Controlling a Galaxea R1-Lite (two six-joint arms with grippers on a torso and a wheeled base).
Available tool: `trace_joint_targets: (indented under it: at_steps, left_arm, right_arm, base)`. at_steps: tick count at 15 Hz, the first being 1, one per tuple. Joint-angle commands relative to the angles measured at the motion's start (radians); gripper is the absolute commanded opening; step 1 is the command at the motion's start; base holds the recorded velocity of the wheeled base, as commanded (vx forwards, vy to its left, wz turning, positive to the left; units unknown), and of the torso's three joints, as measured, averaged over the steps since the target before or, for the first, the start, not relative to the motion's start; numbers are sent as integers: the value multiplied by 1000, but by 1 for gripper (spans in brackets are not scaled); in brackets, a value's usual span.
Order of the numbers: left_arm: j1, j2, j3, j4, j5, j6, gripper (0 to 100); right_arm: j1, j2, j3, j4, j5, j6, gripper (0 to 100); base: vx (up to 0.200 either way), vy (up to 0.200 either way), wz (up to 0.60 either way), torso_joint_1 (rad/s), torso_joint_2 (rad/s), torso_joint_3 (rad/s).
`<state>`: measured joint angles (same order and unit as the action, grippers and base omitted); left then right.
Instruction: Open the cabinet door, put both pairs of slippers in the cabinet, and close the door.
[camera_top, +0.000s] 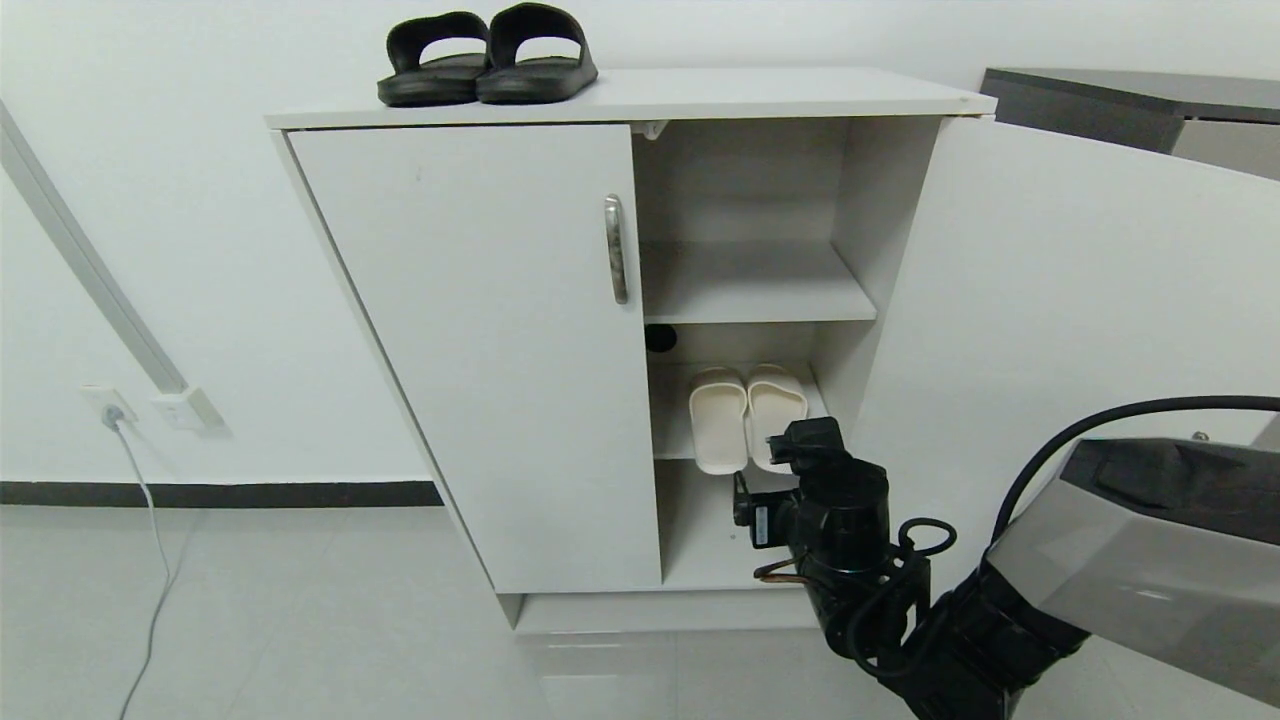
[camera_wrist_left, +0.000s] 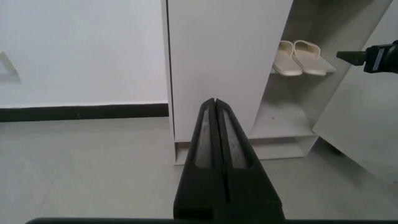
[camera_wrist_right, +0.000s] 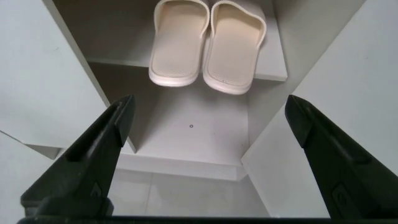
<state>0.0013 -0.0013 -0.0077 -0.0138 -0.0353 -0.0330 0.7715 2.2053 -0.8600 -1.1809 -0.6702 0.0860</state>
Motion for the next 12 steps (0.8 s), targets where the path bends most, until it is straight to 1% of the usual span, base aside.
trace_joint_targets:
  at_steps: [1, 4, 7, 12]
  left_arm:
    - [0, 1, 0, 0, 0, -1, 0]
    - [0, 1, 0, 0, 0, -1, 0]
    - [0, 1, 0, 0, 2, -7, 0]
    - [0, 1, 0, 0, 2, -5, 0]
  right_arm:
    - [0, 8, 1, 0, 0, 0, 100]
    - [0, 10, 1, 0, 0, 0, 100]
    - [0, 16, 1, -11, 0, -3, 100]
    - [2, 17, -1, -20, 0, -8, 100]
  base:
    - [0, 0, 0, 0, 0, 0]
    - [0, 0, 0, 0, 0, 0]
    - [0, 200, 0, -1, 2, 5]
    - [0, 200, 0, 6, 4, 3]
